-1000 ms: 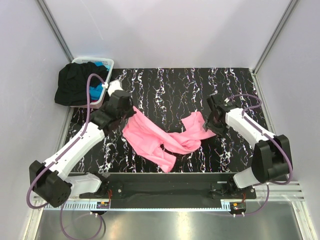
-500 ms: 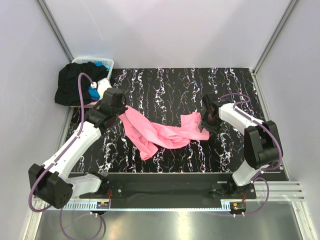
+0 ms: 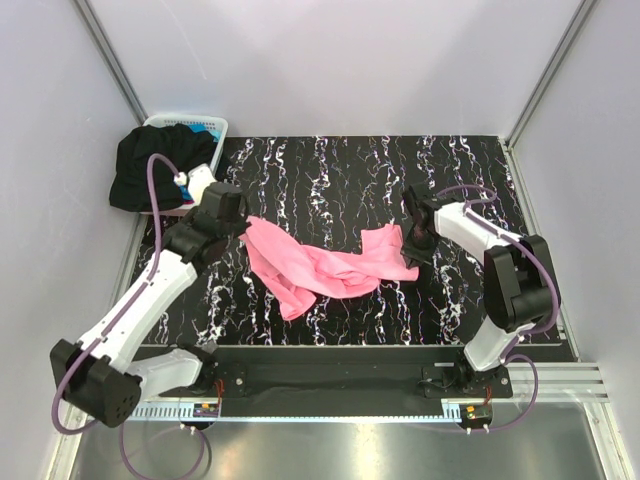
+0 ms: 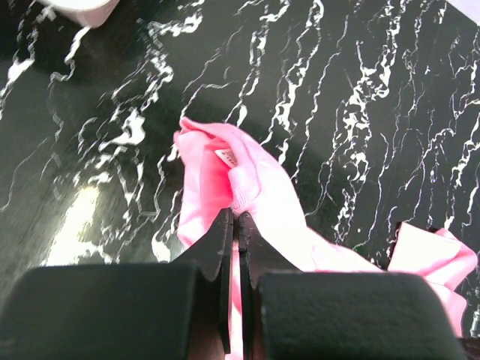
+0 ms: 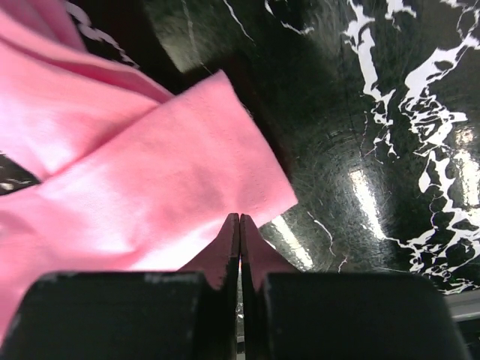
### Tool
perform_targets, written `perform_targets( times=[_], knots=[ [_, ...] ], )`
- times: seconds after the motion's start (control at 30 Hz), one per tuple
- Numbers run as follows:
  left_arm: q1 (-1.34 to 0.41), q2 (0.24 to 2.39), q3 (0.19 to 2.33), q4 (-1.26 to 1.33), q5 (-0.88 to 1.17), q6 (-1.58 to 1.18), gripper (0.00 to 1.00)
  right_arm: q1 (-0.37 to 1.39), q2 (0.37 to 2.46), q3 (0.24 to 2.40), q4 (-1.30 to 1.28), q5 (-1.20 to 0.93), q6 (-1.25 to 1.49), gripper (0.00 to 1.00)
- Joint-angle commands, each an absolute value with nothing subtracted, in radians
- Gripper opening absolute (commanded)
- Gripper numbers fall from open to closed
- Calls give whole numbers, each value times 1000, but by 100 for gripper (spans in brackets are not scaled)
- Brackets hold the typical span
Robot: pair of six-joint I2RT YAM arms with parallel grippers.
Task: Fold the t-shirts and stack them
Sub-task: Flatten the tshirt out
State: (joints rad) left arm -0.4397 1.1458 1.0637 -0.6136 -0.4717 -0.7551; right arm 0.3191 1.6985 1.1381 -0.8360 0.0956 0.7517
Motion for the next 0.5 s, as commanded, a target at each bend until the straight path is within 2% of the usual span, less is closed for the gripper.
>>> perform_targets(
  times=[0.0, 0.23, 0.27, 0.33, 0.37, 0.47],
  knots=[
    [-440, 1059, 1051, -760, -556, -868, 0, 325, 1678, 1219, -857, 135, 742, 0],
    [-443, 879, 942, -1003, -580, -1071, 0, 325, 1686, 1270, -881, 181, 739, 0],
    [-442, 847, 921, -1032, -571, -1092, 0, 327, 1710, 1282, -879, 175, 729, 7],
    [-442, 818, 913, -1075, -572, -1133, 0, 325, 1747, 1289, -874, 169, 721, 31],
    [-442, 807, 907, -1094, -572, -1138, 0, 325, 1756, 1293, -871, 169, 712, 48],
    [-442, 766, 905, -1160, -571, -1176, 0, 325, 1787, 1313, -844, 172, 695, 64]
  ],
)
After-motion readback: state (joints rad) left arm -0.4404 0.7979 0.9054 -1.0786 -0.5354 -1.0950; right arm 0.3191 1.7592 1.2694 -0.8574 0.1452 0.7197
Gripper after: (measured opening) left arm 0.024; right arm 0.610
